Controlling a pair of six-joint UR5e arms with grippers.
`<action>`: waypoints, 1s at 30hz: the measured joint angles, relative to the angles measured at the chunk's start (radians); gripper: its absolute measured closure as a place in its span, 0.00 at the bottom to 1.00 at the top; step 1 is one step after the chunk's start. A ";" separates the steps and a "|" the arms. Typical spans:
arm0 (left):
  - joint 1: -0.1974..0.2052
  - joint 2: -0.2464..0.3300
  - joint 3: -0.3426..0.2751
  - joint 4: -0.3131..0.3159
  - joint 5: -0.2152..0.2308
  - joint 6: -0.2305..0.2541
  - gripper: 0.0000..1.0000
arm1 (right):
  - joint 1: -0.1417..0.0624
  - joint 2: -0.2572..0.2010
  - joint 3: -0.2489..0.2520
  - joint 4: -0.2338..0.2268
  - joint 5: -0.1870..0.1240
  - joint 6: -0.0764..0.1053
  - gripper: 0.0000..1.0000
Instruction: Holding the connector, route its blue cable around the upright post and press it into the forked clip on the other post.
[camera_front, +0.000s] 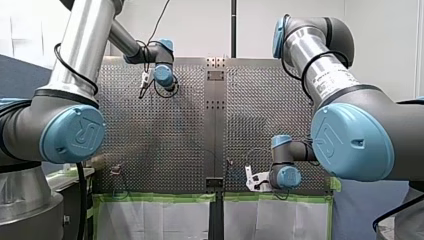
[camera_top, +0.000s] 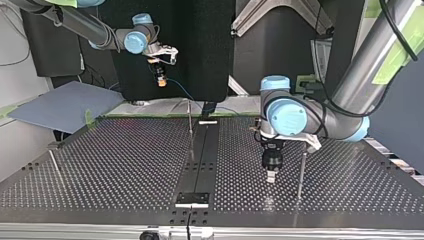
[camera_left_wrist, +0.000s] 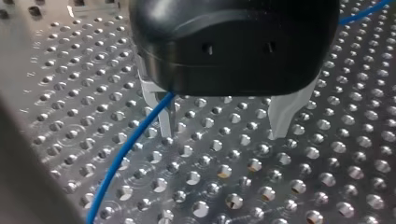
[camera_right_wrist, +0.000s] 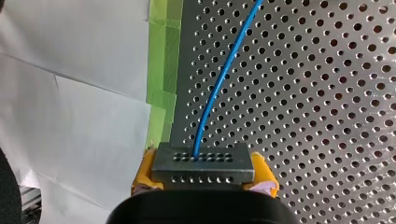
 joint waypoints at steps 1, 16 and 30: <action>-0.002 -0.001 0.000 -0.002 -0.009 0.004 0.00 | 0.000 0.000 0.000 0.000 0.000 0.000 1.00; -0.037 -0.002 0.000 -0.047 -0.134 0.096 0.00 | 0.000 0.000 0.000 -0.001 0.000 0.002 1.00; -0.076 -0.001 0.000 -0.045 -0.212 0.214 0.00 | 0.000 0.000 0.000 -0.005 -0.001 0.003 1.00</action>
